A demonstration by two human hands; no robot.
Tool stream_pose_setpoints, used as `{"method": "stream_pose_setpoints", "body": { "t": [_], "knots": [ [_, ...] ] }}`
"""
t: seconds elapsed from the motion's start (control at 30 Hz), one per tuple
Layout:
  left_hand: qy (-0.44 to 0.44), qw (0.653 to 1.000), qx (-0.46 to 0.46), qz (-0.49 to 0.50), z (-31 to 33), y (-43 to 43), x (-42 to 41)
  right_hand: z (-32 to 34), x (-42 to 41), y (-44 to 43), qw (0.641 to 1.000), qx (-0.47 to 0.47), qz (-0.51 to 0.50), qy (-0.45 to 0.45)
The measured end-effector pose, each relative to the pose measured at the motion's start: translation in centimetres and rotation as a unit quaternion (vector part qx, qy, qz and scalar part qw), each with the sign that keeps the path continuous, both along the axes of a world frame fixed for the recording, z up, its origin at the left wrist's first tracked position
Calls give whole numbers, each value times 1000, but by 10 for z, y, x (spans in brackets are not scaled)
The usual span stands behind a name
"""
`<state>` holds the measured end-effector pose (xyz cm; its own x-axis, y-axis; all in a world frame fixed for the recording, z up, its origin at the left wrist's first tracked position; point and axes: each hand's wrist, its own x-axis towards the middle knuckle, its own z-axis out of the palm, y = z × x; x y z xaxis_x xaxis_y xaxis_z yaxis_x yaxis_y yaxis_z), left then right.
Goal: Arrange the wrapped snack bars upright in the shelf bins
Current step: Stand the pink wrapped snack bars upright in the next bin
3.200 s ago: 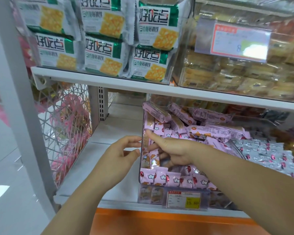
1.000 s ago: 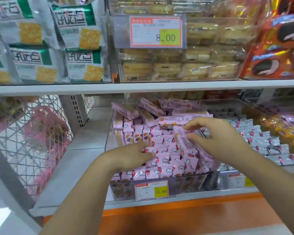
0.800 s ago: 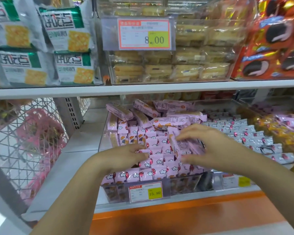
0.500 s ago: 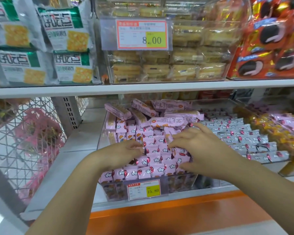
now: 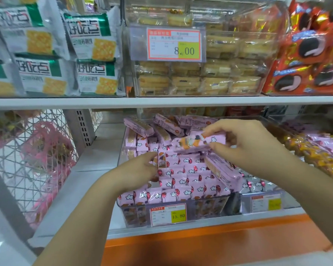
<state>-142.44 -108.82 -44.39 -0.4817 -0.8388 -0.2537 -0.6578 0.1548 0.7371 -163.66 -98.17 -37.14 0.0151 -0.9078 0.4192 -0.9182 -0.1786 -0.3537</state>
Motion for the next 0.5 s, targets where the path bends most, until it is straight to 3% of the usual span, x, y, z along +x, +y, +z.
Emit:
{"method": "stream_pose_setpoints", "body": {
  "t": [0.23, 0.4, 0.5],
  "knots": [
    [36, 999, 23, 20, -1, -2, 1, -11, 30, -61, 990, 85, 113, 21],
    [48, 998, 41, 31, -4, -6, -2, -26, 37, -88, 988, 115, 100, 17],
    [12, 999, 38, 14, -5, -8, -4, -31, 42, -92, 986, 134, 99, 23]
  ]
}}
